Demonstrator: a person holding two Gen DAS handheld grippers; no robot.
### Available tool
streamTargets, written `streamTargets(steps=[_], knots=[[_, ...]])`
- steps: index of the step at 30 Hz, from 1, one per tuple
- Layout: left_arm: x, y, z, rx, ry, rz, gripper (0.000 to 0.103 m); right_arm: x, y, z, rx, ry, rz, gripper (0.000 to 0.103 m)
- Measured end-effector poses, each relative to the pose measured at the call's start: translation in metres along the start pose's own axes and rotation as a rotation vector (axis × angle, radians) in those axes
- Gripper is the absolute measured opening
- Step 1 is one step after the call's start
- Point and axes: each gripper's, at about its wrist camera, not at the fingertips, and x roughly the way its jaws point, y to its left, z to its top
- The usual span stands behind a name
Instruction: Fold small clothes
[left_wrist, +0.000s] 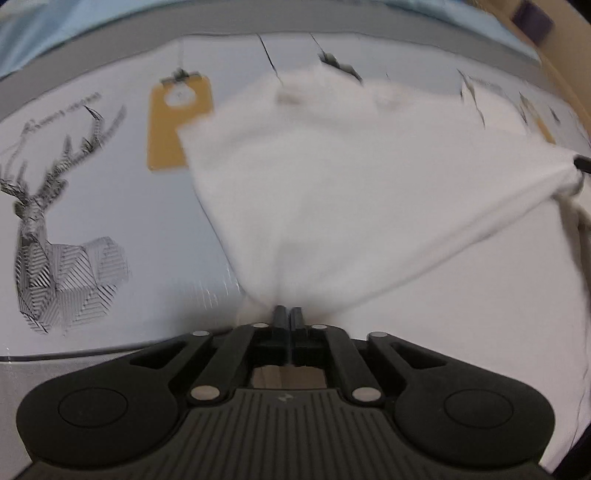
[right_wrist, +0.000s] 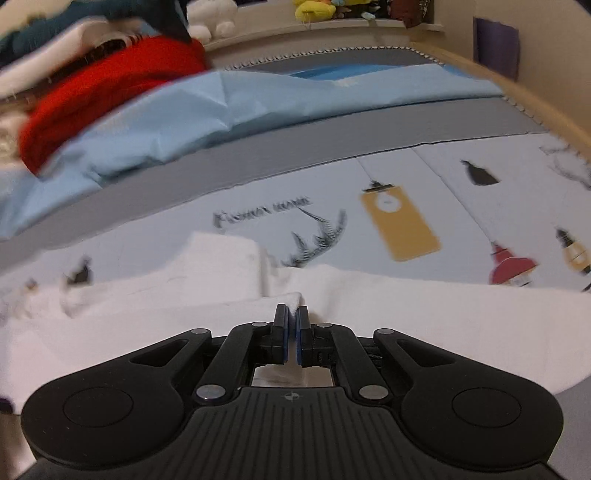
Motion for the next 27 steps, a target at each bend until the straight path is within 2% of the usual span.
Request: streamTargets(steps=[3,4,5,7,8,10,11,13,15,16,17,18,20,22,24,27], knots=[[-0.018,-0.002,0.008,0.000,-0.051,0.010,0.003,0.024,-0.006,-0.009,-0.008,0.169,-0.081,0.006],[-0.025,-0.002,0.011,-0.005,-0.084,-0.004,0.003,0.025,-0.008,-0.010,-0.005,0.168,-0.125,0.008],[-0.029,-0.002,0.013,-0.016,-0.106,-0.020,0.003,0.020,-0.011,-0.009,0.012,0.130,-0.130,0.013],[-0.027,0.000,0.014,-0.032,-0.117,-0.011,0.003,0.004,-0.014,-0.001,0.057,0.028,-0.052,0.013],[-0.020,0.001,0.012,-0.028,-0.097,0.009,0.004,-0.002,-0.012,0.001,0.061,-0.008,0.003,0.013],[0.003,0.004,0.005,-0.018,0.000,0.073,0.004,0.002,-0.005,-0.003,0.024,-0.004,0.099,0.017],[0.006,0.005,0.002,-0.017,0.002,0.073,0.004,0.011,-0.003,-0.009,0.003,0.049,0.125,0.023],[-0.002,0.003,0.006,-0.032,0.014,0.086,0.004,0.041,-0.003,-0.028,-0.022,0.223,0.068,0.020],[-0.015,-0.003,0.009,-0.019,-0.041,0.099,0.004,0.037,-0.006,-0.029,0.002,0.179,0.067,0.019],[-0.018,-0.006,0.009,-0.009,-0.062,0.073,0.004,0.033,-0.007,-0.025,0.019,0.172,0.079,0.019],[-0.016,-0.007,0.008,-0.005,-0.056,0.038,0.005,0.029,-0.008,-0.024,0.024,0.155,0.095,0.019],[-0.006,-0.008,0.005,-0.011,-0.017,0.040,0.005,0.032,-0.010,-0.027,0.004,0.183,0.073,0.019],[0.012,-0.010,-0.003,0.008,0.061,0.092,0.002,0.033,-0.017,-0.034,-0.009,0.220,0.011,0.019],[0.001,-0.018,0.000,0.018,0.042,0.121,0.003,0.022,-0.029,-0.030,0.072,0.204,0.032,0.020],[-0.025,-0.025,0.005,0.004,-0.043,0.131,0.006,0.002,-0.045,-0.022,0.112,0.119,0.012,0.024],[-0.071,-0.036,0.010,-0.063,-0.154,0.095,0.006,-0.027,-0.087,-0.013,0.215,-0.003,-0.059,0.028]])
